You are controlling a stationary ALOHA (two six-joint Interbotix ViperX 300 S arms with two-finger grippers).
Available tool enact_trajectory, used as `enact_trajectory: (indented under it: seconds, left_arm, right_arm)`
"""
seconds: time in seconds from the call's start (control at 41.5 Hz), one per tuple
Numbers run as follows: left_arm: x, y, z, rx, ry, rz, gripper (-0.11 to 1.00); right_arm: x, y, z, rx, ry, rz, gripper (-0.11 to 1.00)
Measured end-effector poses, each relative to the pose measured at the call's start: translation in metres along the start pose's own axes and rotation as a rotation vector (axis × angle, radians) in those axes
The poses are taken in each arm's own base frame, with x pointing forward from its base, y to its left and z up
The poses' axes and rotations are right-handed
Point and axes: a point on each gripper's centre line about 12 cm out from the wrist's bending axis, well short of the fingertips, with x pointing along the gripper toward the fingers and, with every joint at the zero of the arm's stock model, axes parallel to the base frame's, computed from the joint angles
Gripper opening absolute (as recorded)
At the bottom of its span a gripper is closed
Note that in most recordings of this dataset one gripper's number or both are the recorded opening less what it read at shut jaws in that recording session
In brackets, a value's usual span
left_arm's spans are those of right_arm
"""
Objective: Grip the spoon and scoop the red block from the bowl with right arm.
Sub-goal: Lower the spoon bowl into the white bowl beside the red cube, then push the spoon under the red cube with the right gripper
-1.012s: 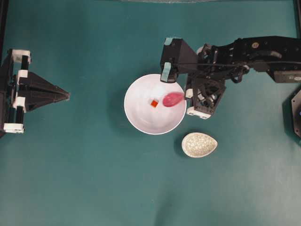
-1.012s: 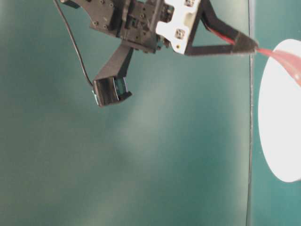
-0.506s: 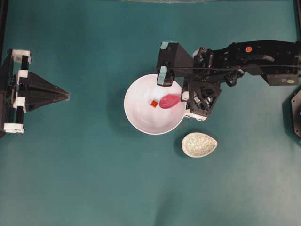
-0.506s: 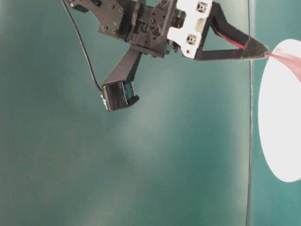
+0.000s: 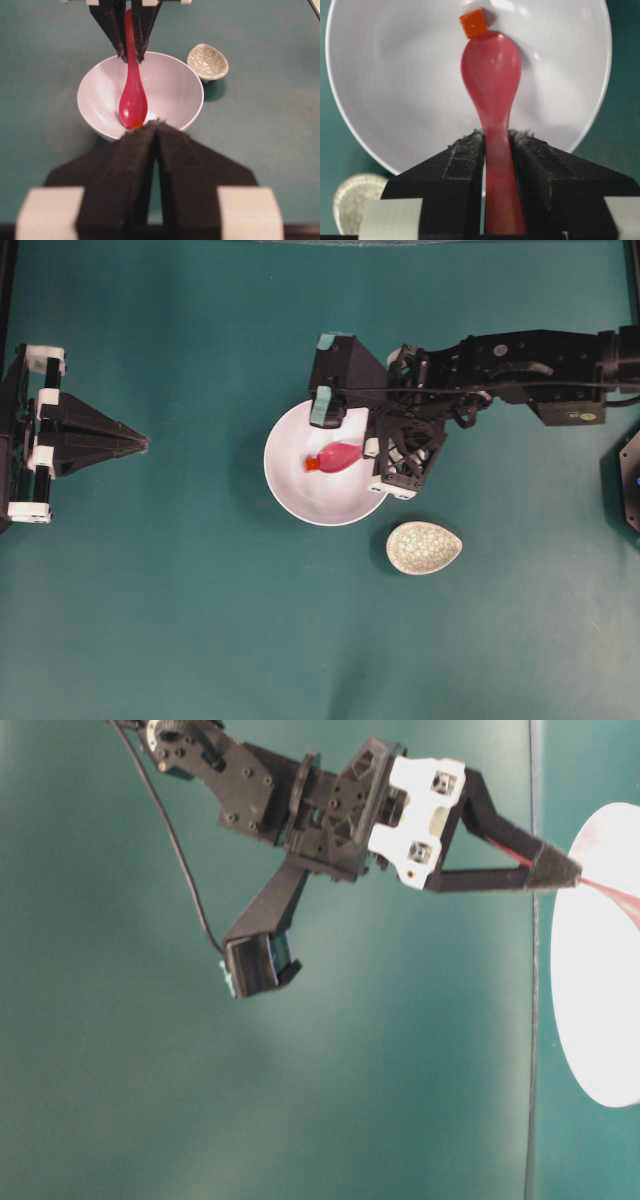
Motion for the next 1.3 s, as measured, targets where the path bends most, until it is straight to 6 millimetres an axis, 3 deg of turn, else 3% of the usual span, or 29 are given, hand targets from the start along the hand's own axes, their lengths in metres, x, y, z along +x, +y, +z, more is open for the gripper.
enact_trajectory:
  seconds: [0.434,1.301]
  left_arm:
    - [0.000,0.000,-0.001,0.002,0.002,0.000,0.00]
    - [0.000,0.000,0.000,0.003,0.000,0.000,0.00]
  right_arm:
    - [0.002,0.020,0.006,-0.045,-0.014,0.022,0.25]
    - [0.002,0.011,0.014,-0.034,-0.073,-0.005,0.25]
